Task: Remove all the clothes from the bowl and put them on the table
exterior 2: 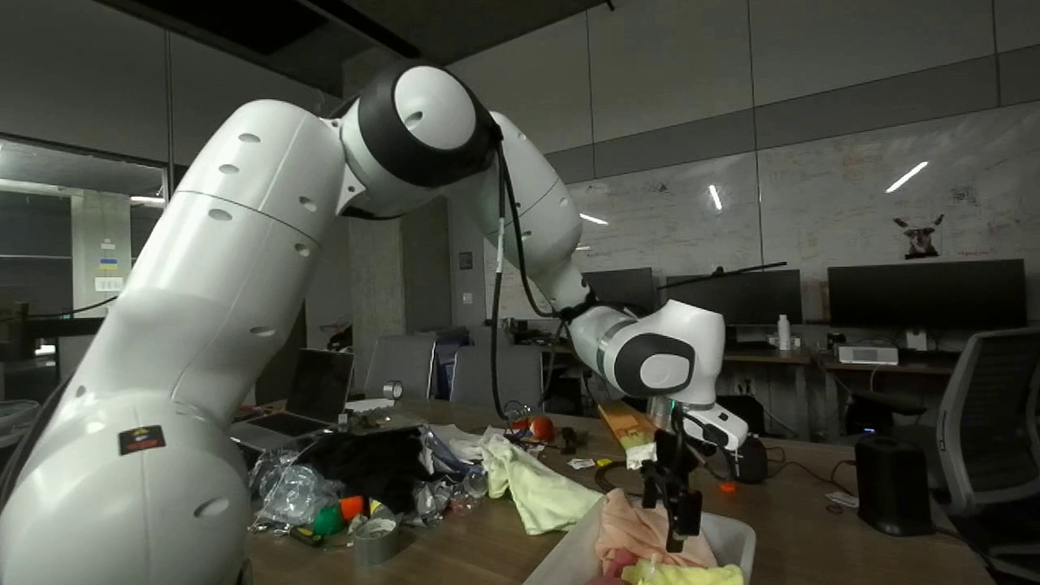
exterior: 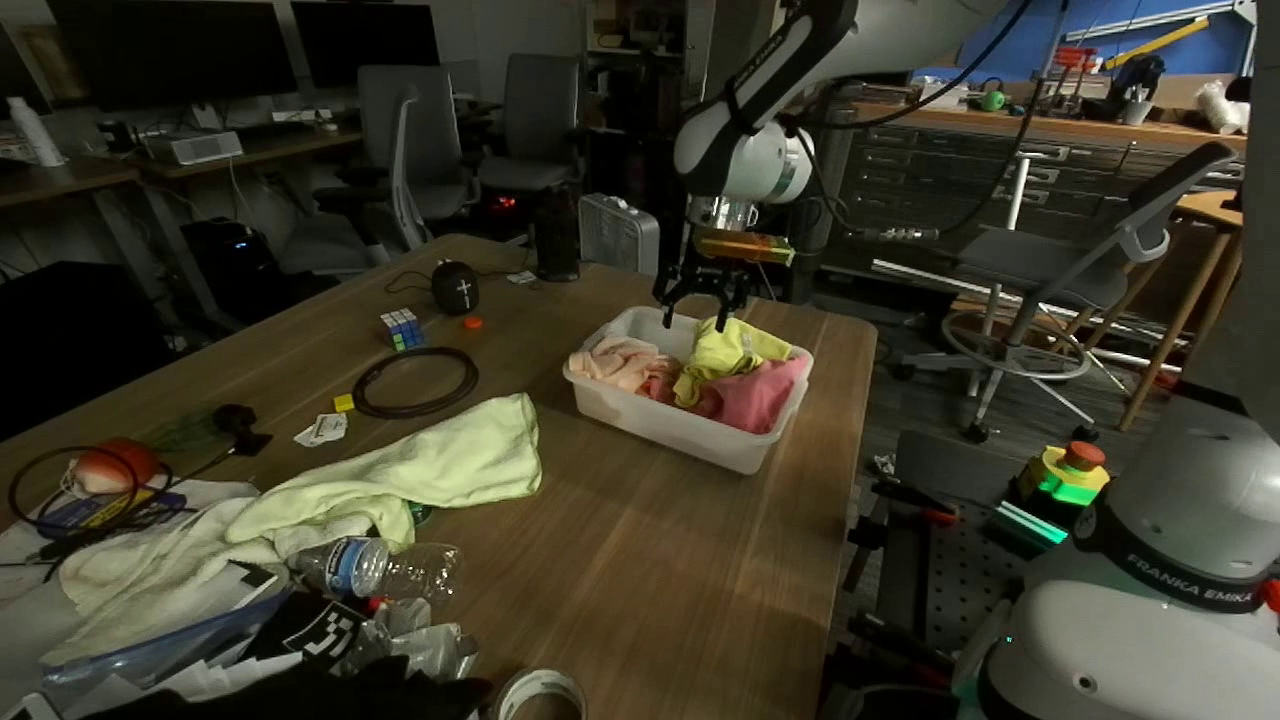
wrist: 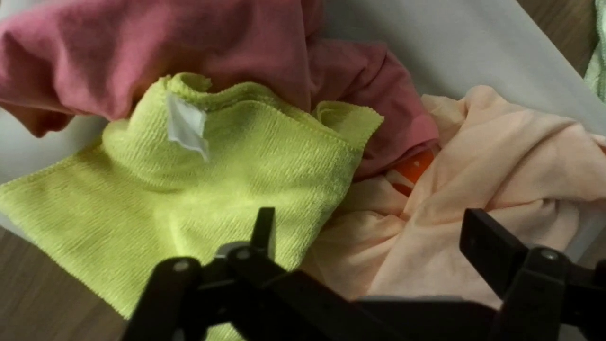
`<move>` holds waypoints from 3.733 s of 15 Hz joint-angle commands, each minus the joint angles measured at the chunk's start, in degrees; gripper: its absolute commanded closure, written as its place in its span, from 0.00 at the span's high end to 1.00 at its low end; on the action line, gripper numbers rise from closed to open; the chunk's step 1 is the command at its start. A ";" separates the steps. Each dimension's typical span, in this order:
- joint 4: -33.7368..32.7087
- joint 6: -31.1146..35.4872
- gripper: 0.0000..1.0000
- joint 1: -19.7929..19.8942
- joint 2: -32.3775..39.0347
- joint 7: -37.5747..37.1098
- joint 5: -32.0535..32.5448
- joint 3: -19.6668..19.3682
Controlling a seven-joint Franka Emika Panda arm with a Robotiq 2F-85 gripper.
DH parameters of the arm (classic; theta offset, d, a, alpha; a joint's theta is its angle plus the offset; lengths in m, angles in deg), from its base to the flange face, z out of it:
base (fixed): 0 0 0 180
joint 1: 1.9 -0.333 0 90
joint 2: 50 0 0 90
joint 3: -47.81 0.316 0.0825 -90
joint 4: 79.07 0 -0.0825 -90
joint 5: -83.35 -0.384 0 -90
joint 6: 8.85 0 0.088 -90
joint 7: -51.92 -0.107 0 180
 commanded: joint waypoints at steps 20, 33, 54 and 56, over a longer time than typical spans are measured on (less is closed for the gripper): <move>-8.44 -1.52 1.00 -2.11 10.77 -18.85 9.73 -4.07; -10.33 -1.18 0.84 -2.82 13.43 -19.53 10.94 -4.19; 4.44 13.02 0.09 -2.69 -5.46 -8.86 10.37 -2.32; 7.50 16.01 0.09 -2.43 -9.96 -7.17 10.09 -2.16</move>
